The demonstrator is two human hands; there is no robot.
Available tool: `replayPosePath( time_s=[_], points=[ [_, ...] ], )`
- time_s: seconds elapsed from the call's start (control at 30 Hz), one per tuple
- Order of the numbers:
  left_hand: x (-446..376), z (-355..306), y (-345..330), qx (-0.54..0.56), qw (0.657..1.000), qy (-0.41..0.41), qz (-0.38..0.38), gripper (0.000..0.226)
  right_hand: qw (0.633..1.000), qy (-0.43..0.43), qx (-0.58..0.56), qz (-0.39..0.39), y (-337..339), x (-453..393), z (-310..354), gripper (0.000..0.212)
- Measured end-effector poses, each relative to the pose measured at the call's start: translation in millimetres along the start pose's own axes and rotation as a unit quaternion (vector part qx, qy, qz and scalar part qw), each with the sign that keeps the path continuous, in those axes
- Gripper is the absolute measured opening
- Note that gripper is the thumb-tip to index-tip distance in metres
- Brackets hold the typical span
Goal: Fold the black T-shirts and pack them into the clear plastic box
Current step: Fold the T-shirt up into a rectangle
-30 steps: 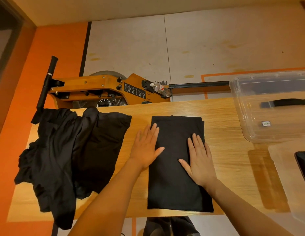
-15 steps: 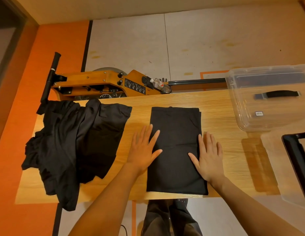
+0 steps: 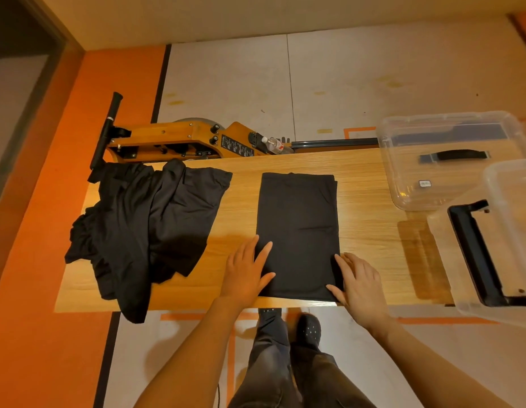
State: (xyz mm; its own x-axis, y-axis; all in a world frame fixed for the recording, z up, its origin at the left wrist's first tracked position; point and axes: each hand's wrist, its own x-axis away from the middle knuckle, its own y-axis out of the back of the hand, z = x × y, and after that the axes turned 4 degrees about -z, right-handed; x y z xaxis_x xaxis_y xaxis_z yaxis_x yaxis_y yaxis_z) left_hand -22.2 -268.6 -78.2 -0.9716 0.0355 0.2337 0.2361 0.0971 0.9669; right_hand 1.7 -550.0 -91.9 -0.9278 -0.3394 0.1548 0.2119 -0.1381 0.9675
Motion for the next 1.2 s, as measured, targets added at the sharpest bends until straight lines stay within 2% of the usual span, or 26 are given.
replayPosePath(
  time_s=[0.07,0.17,0.27,0.37,0.5,0.9,1.0,1.07,1.13,1.2],
  points=[
    [9,-5,4,0.02,1.0,0.0,0.012,0.068,1.0,0.025,-0.017,-0.007,2,6,1,0.057],
    [17,-13,9,0.046,0.999,-0.008,0.0,0.054,0.995,0.086,-0.031,0.024,6,11,4,0.036],
    [23,-14,10,0.061,0.998,-0.028,0.009,0.035,0.989,0.107,-0.042,0.089,9,16,7,0.037],
    [28,-9,8,0.06,0.996,-0.055,0.045,0.034,0.987,0.108,-0.037,0.108,10,17,7,0.045],
    [32,-2,2,0.07,0.994,-0.05,0.065,0.033,0.99,0.085,-0.05,0.101,13,17,-2,0.043],
    [33,0,-6,0.083,0.996,0.0,0.037,0.023,0.985,0.094,-0.086,0.112,11,10,-15,0.025],
    [31,-1,-4,0.103,0.994,0.024,0.035,0.02,0.985,0.057,-0.118,0.112,15,8,-11,0.017],
    [30,0,-1,0.143,0.987,0.06,0.029,0.016,0.98,-0.005,-0.175,0.094,20,5,-6,0.011],
    [27,1,4,0.197,0.974,0.106,0.024,0.012,0.959,-0.088,-0.26,0.072,24,2,-1,0.008],
    [22,1,9,0.263,0.953,0.148,0.02,0.011,0.917,-0.166,-0.358,0.053,28,-3,2,0.007]
  ],
)
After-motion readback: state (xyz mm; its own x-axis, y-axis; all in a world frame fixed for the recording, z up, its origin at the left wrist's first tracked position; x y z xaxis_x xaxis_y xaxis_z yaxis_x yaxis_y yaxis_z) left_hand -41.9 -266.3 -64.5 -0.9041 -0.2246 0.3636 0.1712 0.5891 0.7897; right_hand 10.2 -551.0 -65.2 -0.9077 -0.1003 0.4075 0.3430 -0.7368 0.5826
